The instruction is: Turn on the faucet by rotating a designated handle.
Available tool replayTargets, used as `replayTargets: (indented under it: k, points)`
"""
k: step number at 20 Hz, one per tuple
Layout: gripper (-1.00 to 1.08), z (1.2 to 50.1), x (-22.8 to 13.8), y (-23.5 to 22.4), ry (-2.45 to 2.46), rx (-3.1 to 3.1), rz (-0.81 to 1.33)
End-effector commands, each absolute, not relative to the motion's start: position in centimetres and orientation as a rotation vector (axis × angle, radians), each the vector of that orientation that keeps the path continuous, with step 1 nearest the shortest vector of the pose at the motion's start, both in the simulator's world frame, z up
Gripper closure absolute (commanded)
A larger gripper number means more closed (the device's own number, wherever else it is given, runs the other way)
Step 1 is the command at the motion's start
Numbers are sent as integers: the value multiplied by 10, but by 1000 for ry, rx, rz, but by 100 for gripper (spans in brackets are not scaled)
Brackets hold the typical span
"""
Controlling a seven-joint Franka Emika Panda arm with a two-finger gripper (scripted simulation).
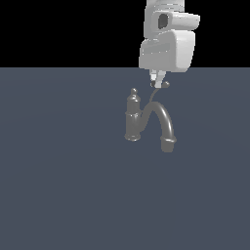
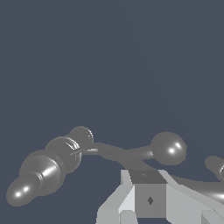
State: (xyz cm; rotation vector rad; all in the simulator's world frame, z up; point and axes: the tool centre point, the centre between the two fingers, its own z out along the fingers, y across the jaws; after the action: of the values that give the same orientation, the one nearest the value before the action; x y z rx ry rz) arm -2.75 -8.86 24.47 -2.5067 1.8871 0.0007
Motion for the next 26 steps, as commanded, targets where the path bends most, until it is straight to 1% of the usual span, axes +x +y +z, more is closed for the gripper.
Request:
replayTargets:
  k: [1, 26]
  points:
    - [108, 245, -22, -96, 1896, -2501, -1]
    - [108, 243, 44, -149, 1927, -2481, 0]
